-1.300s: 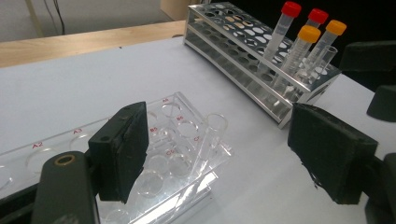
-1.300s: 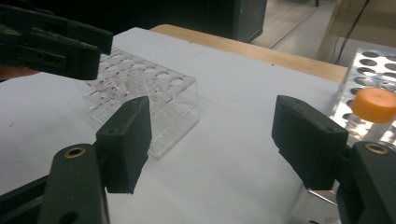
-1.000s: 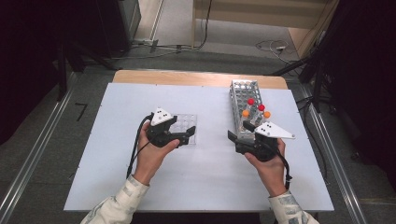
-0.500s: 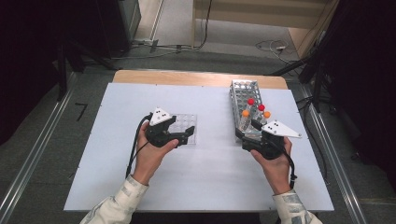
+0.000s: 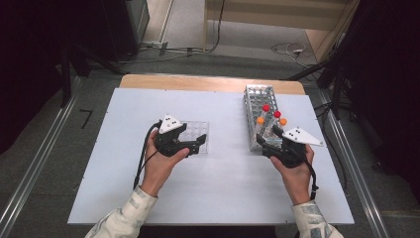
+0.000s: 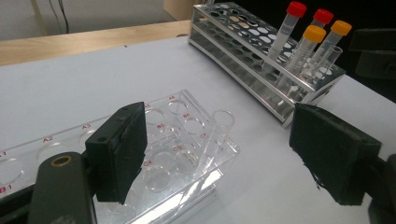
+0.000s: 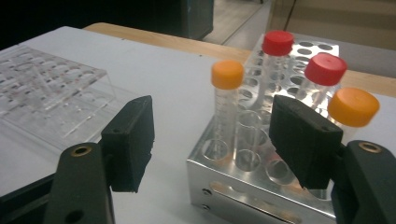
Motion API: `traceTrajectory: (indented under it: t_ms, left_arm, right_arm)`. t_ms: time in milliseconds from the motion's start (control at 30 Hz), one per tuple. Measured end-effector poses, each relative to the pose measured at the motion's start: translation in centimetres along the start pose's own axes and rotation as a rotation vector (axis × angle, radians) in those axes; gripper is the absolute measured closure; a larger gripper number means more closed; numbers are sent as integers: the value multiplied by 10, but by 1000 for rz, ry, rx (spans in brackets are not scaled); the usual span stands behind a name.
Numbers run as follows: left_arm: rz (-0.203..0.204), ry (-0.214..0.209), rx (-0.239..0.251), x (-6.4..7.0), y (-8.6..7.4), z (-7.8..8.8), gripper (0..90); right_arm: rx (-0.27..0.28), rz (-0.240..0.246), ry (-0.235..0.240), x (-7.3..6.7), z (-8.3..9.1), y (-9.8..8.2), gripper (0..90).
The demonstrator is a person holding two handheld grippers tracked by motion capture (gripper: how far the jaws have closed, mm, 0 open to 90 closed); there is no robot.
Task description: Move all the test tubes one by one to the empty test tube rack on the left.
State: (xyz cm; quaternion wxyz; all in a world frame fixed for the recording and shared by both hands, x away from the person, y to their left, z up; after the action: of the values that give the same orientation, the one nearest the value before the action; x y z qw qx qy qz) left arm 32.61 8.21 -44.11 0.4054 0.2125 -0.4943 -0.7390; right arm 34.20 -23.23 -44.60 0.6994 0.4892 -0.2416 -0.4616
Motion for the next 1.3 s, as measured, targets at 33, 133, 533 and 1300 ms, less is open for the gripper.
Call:
traceTrajectory:
  t_ms: [33, 133, 533, 1300]
  left_arm:
    - [1, 2, 0, 0, 0, 0, 199]
    - [2, 2, 0, -1, 0, 0, 199]
    - [7, 2, 0, -2, -1, 0, 200]
    - [10, 1, -5, -1, -2, -1, 203]
  right_arm:
    - [0, -1, -5, 2, -1, -1, 302]
    - [1, 5, -22, 6, -5, -5, 318]
    - [-28, 12, -57, 16, -19, -14, 499]
    - [-30, 14, -63, 22, -27, -20, 724]
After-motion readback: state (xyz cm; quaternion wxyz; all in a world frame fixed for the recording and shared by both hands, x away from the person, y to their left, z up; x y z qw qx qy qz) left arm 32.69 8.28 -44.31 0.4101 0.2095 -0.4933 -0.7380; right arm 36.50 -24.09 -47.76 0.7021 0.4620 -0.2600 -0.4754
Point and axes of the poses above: each handheld gripper's, and its own axes: z roughly backward along the jaws, y roughly out of its top, x roughly to its right, the point moved 3 cm from there along -z, roughly forward along the jaws, and after that the axes turned 7 degrees about -z, right-handed, at the moved point
